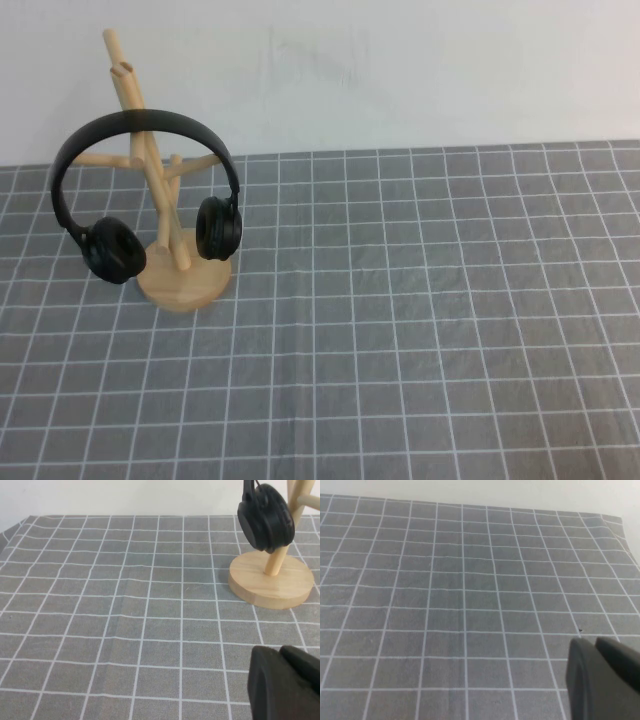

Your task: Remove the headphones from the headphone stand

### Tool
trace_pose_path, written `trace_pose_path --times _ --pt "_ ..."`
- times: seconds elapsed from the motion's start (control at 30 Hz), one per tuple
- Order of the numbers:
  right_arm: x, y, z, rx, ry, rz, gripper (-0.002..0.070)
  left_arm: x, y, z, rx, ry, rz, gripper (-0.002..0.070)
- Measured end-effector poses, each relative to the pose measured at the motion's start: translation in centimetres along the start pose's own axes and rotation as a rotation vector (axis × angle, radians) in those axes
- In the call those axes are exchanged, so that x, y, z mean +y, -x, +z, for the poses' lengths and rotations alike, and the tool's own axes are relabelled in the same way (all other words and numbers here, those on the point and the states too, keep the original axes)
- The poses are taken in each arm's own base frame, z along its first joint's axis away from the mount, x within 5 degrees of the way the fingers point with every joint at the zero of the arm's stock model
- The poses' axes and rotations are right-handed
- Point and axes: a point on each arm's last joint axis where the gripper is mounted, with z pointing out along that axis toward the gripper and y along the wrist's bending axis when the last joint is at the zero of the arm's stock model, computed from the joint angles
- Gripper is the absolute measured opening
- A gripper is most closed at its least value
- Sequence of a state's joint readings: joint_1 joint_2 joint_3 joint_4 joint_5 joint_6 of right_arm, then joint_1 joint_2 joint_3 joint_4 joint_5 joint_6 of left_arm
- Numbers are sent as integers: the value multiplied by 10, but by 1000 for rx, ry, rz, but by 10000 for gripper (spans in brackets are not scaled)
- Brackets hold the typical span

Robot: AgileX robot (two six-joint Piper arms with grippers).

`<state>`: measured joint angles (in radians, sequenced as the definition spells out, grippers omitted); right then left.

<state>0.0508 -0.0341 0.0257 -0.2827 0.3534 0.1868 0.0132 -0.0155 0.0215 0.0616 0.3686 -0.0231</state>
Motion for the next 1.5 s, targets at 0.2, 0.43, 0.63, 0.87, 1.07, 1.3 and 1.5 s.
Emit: trace_pose_path --times 0.2,0.43,0.63,0.87,1.07,1.3,1.5 --pt "0 0 0 0 0 0 -6 0 0 0 0 0 0 -3" --pt "0 0 0 0 0 0 -6 0 0 0 0 0 0 -3" --pt "0 0 0 0 0 0 -6 0 0 0 0 0 0 -3" --pt "0 0 0 0 0 0 -6 0 0 0 0 0 0 -3" --pt "0 0 0 0 0 0 -6 0 0 0 0 0 0 -3" --pt "0 0 0 0 0 0 -6 0 2 0 -32 -1 0 -3" --pt "0 0 0 0 0 0 -6 -1 30 -5 -350 -8 2 -3"
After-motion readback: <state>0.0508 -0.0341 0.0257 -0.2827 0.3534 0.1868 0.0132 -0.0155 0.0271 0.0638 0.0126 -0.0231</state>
